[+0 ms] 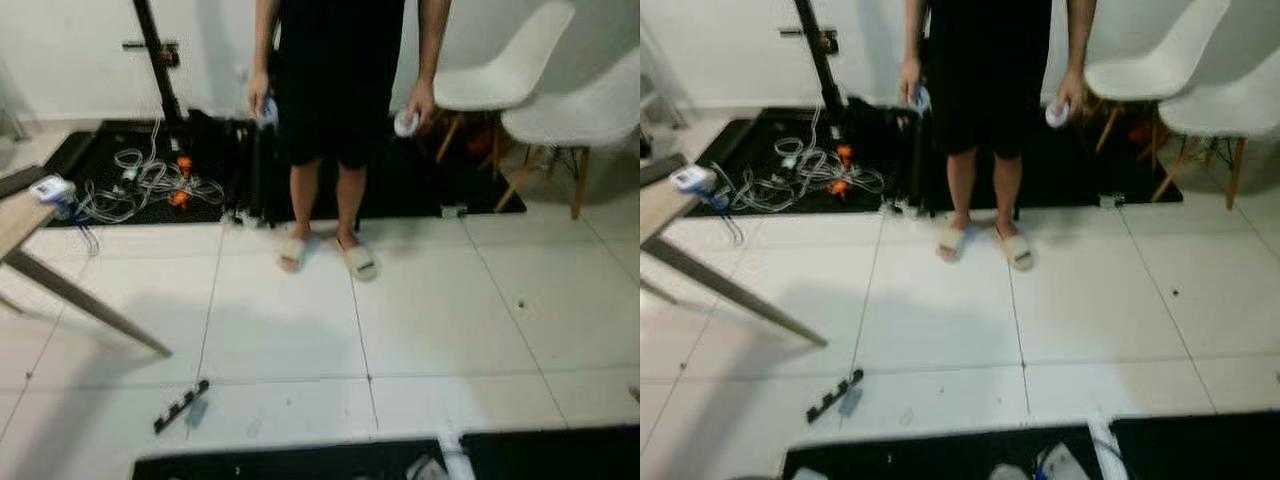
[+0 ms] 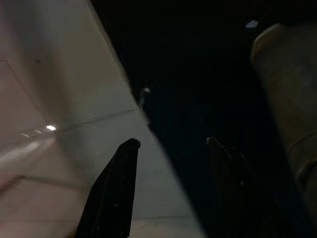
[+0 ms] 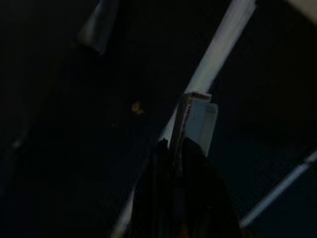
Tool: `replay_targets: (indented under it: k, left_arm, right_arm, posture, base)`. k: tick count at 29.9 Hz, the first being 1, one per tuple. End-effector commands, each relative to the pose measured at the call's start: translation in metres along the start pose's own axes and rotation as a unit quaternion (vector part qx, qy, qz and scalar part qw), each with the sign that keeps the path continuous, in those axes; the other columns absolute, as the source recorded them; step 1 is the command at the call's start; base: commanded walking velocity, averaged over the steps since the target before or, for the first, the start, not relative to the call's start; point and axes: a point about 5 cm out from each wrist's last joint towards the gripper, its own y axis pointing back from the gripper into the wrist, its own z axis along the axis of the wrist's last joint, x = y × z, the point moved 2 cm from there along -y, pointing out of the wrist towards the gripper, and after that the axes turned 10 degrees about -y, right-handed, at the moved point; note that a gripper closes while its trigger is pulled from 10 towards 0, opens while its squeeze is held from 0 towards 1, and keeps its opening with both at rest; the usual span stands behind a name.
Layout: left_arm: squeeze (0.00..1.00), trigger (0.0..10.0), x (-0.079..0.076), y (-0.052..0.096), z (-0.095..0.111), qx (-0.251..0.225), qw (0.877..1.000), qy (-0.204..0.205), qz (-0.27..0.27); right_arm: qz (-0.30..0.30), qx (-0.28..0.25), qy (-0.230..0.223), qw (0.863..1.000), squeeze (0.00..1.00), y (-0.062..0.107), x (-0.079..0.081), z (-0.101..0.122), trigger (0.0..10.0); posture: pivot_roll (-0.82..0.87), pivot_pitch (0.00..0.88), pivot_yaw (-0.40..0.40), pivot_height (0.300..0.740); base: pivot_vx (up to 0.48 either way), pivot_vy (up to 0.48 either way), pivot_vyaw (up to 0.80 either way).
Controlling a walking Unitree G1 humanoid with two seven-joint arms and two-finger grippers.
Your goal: Picking trash to rubbish bin
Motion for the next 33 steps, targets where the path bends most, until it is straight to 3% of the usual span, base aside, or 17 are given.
replay_targets:
  k: [1, 25, 33]
  left_arm:
    - [0.0, 10.0, 0.0027, -0.0006, 0.0062, -0.009, 1.0, -0.013, 0.0]
    - [0.0, 10.0, 0.0009, -0.0008, 0.0092, -0.013, 1.0, -0.022, -0.01]
    - [0.0, 10.0, 0.0024, -0.0008, 0.0091, -0.013, 1.0, -0.023, -0.01]
  right_arm:
    - [0.013, 0.003, 0.0, 1.0, 0.0, -0.0004, 0.0079, -0.0039, 10.0]
    - [0.02, 0.0, 0.018, 1.0, 0.0, -0.0006, 0.0124, -0.003, 10.0]
    - [0.021, -0.013, -0.003, 1.0, 0.0, -0.0007, 0.0149, 0.0004, 10.0]
  posture:
    - [-0.1, 0.051, 0.102, 0.74]
    - [-0.09, 0.046, 0.107, 0.74]
    - [-0.07, 0.039, 0.108, 0.74]
  base:
    - [0.0, 0.0, -0.77]
    - [0.0, 0.0, -0.77]
    - [0.0, 0.0, -0.77]
